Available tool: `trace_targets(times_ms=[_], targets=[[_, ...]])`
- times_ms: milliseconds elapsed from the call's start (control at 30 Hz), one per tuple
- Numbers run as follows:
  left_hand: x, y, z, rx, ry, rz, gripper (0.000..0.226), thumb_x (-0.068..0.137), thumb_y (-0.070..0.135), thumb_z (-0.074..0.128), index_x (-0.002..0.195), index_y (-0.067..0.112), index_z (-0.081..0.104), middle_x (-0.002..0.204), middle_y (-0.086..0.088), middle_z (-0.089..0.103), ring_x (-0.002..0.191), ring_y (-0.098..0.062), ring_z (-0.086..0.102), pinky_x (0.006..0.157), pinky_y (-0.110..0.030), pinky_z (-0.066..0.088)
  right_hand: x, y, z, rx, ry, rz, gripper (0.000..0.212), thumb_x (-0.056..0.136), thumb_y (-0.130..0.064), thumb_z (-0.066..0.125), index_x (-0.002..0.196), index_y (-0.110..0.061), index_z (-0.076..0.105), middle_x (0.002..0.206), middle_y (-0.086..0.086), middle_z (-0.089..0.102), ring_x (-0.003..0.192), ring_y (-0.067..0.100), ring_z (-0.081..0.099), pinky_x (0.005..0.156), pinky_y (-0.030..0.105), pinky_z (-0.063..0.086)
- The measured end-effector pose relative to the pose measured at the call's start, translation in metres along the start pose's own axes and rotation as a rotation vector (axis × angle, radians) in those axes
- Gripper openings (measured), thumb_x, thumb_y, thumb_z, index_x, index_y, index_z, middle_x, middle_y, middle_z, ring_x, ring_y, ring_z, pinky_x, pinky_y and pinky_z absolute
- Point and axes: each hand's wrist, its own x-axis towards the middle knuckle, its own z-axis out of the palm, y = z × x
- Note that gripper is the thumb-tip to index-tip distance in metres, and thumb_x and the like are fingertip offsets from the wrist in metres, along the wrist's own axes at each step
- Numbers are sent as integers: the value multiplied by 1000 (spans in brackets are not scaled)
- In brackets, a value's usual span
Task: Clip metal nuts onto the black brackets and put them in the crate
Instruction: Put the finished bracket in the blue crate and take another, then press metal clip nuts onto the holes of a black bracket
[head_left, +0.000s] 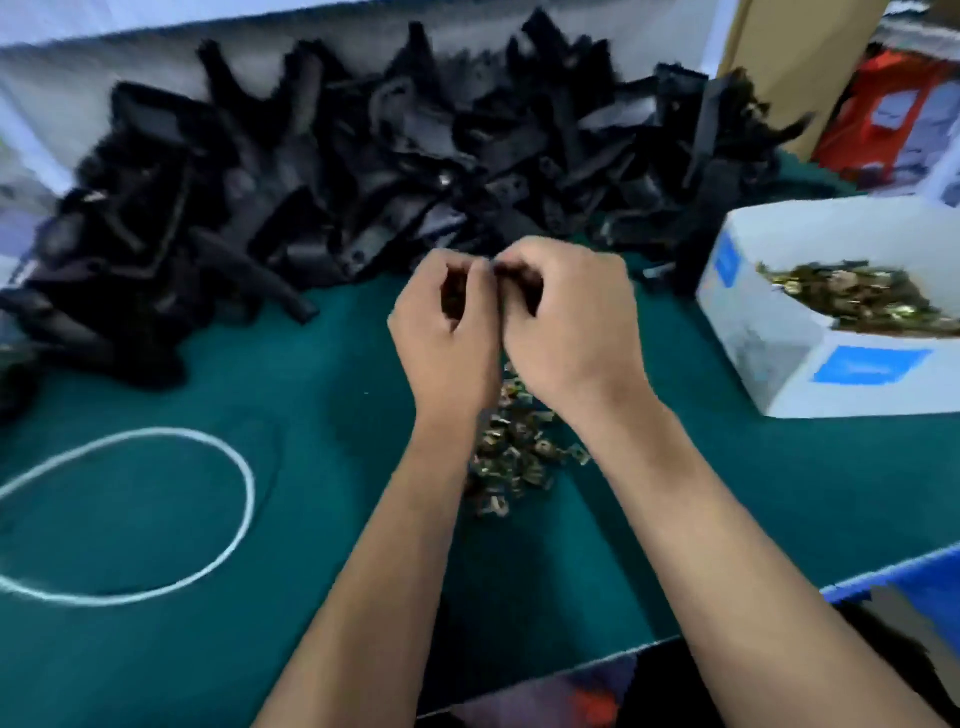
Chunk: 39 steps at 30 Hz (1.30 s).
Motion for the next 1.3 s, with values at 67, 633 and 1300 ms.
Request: trace_targets(times_ms=[67, 633, 1300], targets=[[17, -28, -43, 118, 68, -21, 18, 98, 10, 61, 81, 8, 65, 69, 9, 60, 66, 0, 52, 65, -20, 40, 4, -21, 43, -2, -181, -30, 17, 95, -22, 61, 105, -24, 75, 94, -3, 76, 87, 20, 71, 78, 41, 58], [77, -93, -185, 264, 1051, -289, 26, 89, -1, 57, 114, -8, 60, 117, -24, 56, 110, -39, 50, 98, -31, 35, 62, -161, 310, -400, -842, -806, 72, 103, -32, 55, 158, -56, 15, 171, 2, -23, 156, 36, -20, 123, 64, 1], [86, -107, -210, 29, 837, -570, 46, 102, 36, 50, 145, 21, 48, 136, -7, 62, 118, -25, 61, 105, -37, 44, 45, -103, 261, -420, -699, -678, 15, 100, -41, 57, 99, -26, 58, 142, 5, 29, 129, 28, 40, 92, 53, 46]])
